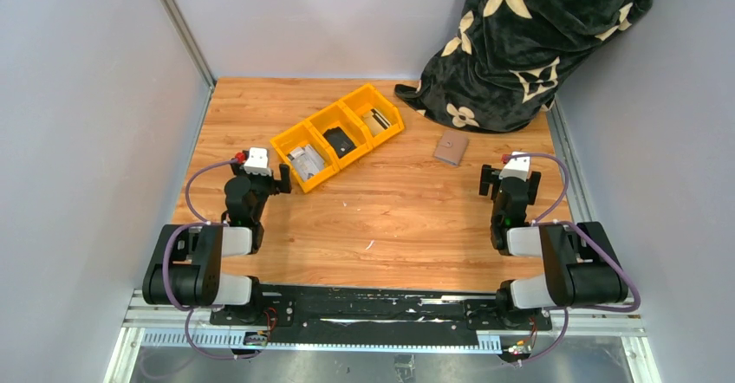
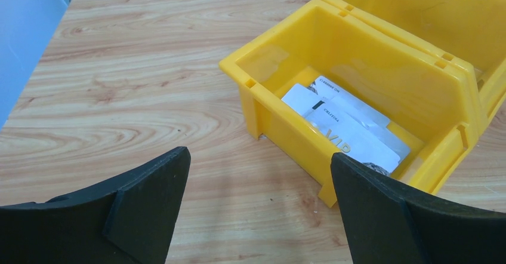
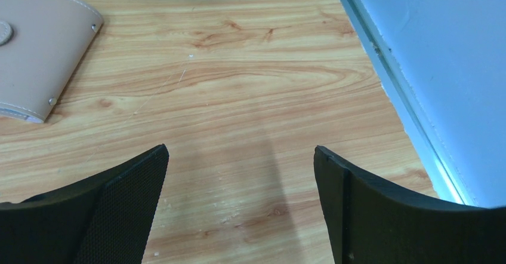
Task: Take the credit cards out of the card holder
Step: Move the card holder to the corner of the board.
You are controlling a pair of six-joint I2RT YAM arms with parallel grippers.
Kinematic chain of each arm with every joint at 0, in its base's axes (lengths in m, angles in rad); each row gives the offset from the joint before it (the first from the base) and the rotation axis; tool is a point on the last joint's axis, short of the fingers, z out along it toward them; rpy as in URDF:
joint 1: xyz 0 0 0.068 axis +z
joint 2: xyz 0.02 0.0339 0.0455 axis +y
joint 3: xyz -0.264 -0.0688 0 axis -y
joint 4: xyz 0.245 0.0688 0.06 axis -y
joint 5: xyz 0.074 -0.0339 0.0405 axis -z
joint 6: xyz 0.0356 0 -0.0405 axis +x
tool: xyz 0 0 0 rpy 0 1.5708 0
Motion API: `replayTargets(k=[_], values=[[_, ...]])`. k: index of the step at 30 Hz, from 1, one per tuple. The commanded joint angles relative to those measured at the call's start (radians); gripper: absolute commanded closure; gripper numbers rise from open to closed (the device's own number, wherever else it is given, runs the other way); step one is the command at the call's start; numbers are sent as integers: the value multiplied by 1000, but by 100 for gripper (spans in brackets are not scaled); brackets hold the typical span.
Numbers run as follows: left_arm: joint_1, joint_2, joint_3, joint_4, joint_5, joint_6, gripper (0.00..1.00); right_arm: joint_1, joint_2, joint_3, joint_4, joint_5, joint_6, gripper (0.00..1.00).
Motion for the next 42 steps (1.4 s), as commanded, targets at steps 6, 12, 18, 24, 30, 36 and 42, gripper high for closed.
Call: replayTargets(k=[6,12,18,24,30,36,42], values=[[3,-190,181,-464,11,33,0,48,-239,190,-560,202,138,5],[5,-288,318,-740,-48,104,0,43,-229,342,-708,220,288,5],[45,-312,491,-1004,-62,47,0,-69,-253,432,-963,-128,656,0],[89,-325,609,-1147,-125,-33,0,42,-225,502,-1091,-152,596,0],[102,-323,717,-1310,-41,-43,0,184,-140,553,-1094,-77,594,3],[103,-316,742,-1398,40,-43,0,214,47,714,-1139,-43,580,5],[103,-322,739,-1447,106,-41,0,217,242,839,-1157,-29,531,4]])
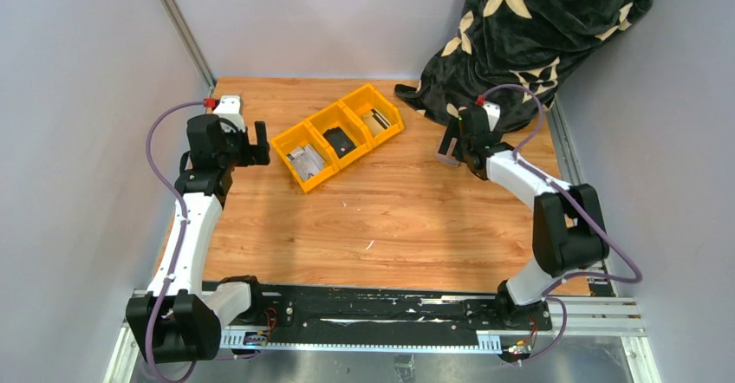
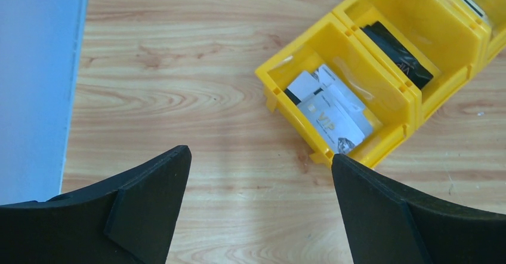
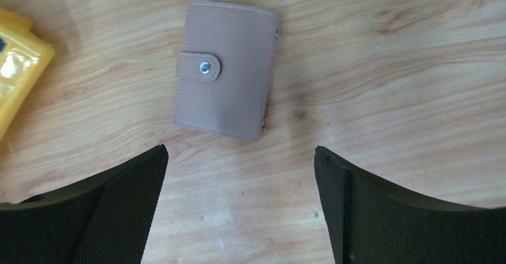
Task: Take the credit cards out of the card holder
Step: Move the card holder to the corner of the board.
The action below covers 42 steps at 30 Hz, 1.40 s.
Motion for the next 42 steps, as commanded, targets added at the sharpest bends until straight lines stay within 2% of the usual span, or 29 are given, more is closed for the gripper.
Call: replayTargets(k=[1,8,23,33,42], values=[[6,-13,15,-62,83,-5,0,14,119,75,-56,47,-33,4],[6,-16,-20,-48,138,15,0,20,263,200,-87,107,-60,3],[6,-7,4,-93,164,20,0,35,438,334,-82,59,-82,5],[6,-37,7,-102,140,24,0,78,391,242,-28,21,-101,16],[6,-39,12,-153,130,37,0,162,255,55,51,0,-90,25]])
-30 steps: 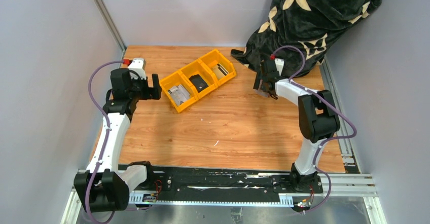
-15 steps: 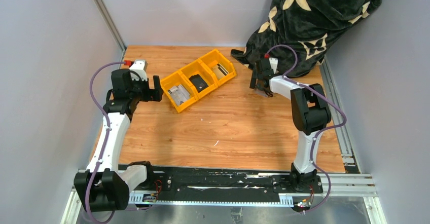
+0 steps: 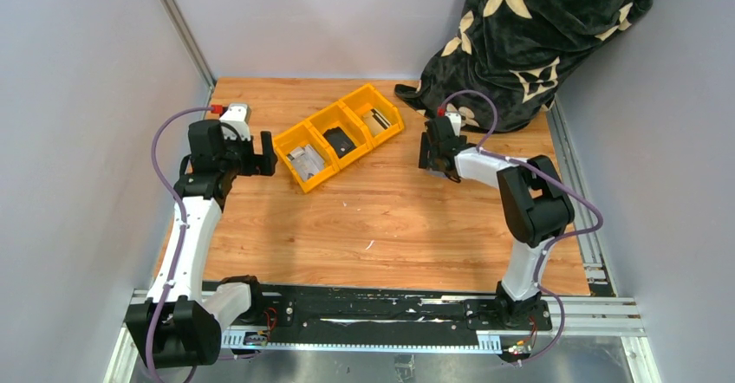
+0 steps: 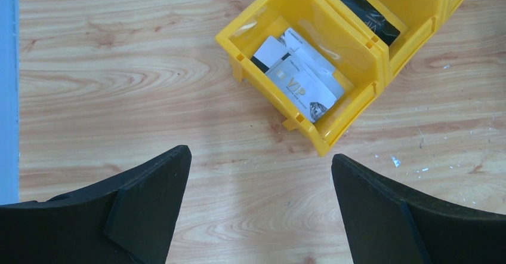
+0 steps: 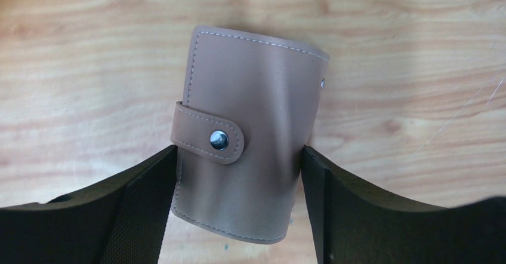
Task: Take the credit cards out of the card holder
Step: Move the card holder to the corner of the board.
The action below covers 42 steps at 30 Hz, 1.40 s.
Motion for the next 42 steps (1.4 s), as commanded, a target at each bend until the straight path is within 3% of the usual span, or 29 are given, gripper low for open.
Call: replayTargets(k=[1,12,20,25,31,35,42], values=[[5,-10,18,-43,4,11,0,63,-82,-106,20,-32,6,26],[5,69,21,-30,0,-90,0,384,-261,-323,99,-82,30,34],[5,167,42,-44,23,-66,0,694,-341,-421,109,-80,38,28],[4,237,47,-8,56,-82,0,827,-340,-415,86,-81,2,24],[3,339,77,28,77,-111,0,886,-320,-367,19,-79,-26,11],[-3,397,91,70,103,-151,0,883,-424,-336,-25,-76,-61,9],[-69,488,136,98,5,-182,2,809,-613,-282,-90,-124,-51,8]])
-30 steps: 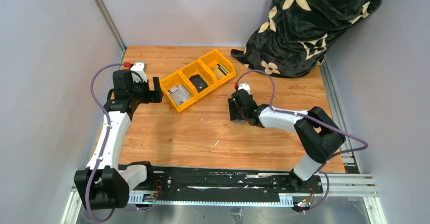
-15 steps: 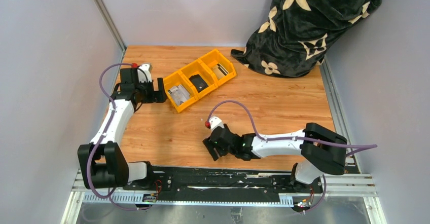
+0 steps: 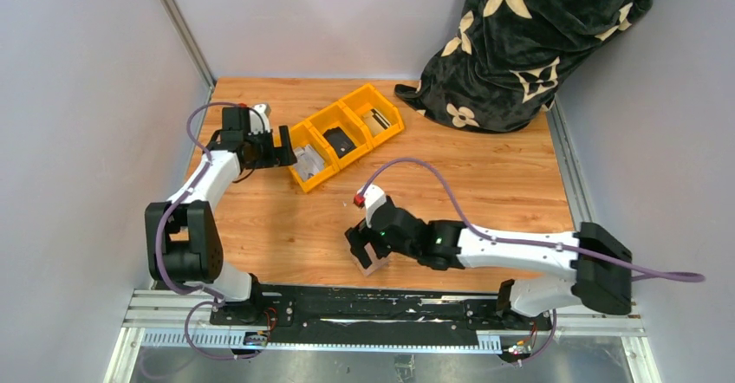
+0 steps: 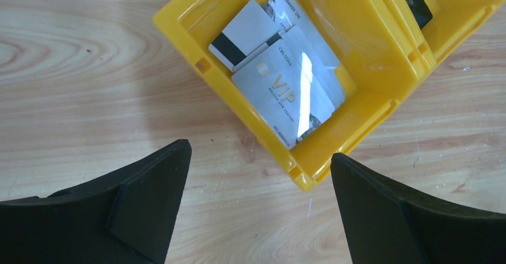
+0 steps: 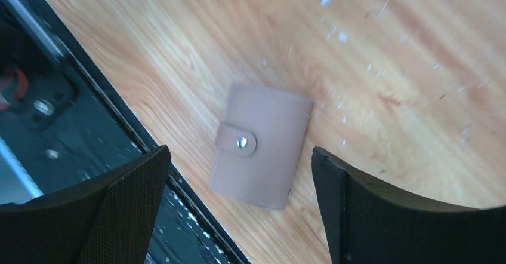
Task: Take the credit cards out of the card holder
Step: Move the card holder to the corner of the board, then move the storage box to the center of the board.
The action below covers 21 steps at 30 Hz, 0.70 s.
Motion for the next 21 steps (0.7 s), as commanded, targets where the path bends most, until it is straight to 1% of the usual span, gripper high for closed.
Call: replayTargets(k=[1,4,5,10,13,14,16,17,19,21], values=[[-39,40,43,43,-66,-29,4,-56,-106,37,-58,-24,3,8],[-41,75,53,53,-90,-26,14,-111,-181,29,-66,-56,28,8],[-64,88,58,52,-89,-25,17,-132,-203,24,-68,-61,35,8],[-88,127,75,50,-100,8,29,-204,-296,19,-78,-47,31,8],[-95,135,76,60,-128,17,36,-237,-322,30,-99,-36,29,8],[-99,139,76,61,-148,23,42,-247,-331,33,-105,-28,30,9],[-102,142,77,62,-178,41,50,-269,-339,34,-114,-21,36,9],[-102,143,79,59,-187,51,55,-281,-345,36,-122,-15,41,9],[-102,137,75,54,-211,76,61,-304,-351,43,-145,5,54,9],[-103,127,68,47,-219,103,64,-328,-357,43,-162,21,58,9]])
